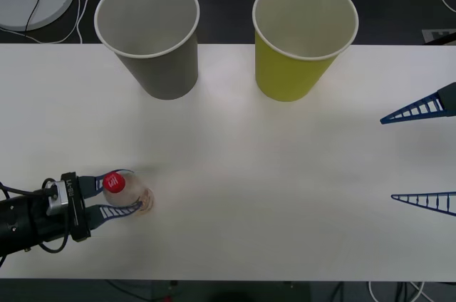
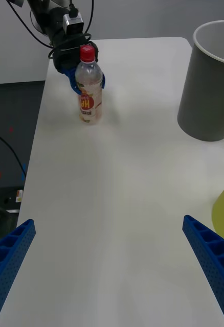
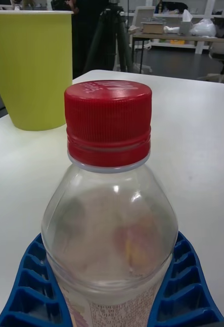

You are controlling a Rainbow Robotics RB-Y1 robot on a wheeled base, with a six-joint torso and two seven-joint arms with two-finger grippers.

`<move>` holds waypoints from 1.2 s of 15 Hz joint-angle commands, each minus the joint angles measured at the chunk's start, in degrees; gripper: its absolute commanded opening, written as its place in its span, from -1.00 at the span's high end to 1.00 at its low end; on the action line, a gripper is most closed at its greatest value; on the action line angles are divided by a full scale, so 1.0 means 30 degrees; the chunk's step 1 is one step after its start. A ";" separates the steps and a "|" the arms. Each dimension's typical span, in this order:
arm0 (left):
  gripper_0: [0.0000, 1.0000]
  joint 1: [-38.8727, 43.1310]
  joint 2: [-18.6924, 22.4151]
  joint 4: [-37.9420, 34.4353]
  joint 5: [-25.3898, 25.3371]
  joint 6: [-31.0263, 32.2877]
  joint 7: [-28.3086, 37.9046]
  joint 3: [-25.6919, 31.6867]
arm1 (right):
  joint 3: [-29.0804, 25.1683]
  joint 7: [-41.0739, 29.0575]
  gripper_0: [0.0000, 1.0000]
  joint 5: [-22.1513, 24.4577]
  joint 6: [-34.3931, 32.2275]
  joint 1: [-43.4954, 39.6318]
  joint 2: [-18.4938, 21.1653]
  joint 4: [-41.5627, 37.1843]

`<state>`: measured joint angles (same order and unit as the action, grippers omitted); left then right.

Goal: Put the can into the green bin and the plastic bottle into the gray bin

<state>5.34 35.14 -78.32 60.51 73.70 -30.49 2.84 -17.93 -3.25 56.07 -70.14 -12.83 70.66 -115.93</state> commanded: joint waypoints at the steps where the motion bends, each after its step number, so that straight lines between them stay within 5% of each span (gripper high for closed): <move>1: 1.00 0.0008 0.0004 -0.0172 -0.0159 0.0044 0.0203 0.0021 | 0.0000 0.0000 -1.00 0.0000 0.0000 0.0000 0.0000 -0.0001; 18: 1.00 0.3143 0.2202 -0.6559 -0.0540 -0.1157 0.5067 0.2511 | 0.0000 0.0000 -1.00 0.0000 0.0000 0.0000 0.0000 -0.0001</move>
<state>14.46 41.35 -97.48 58.94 70.68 -15.58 10.11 -17.93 -3.25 56.07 -70.14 -12.83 70.66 -115.93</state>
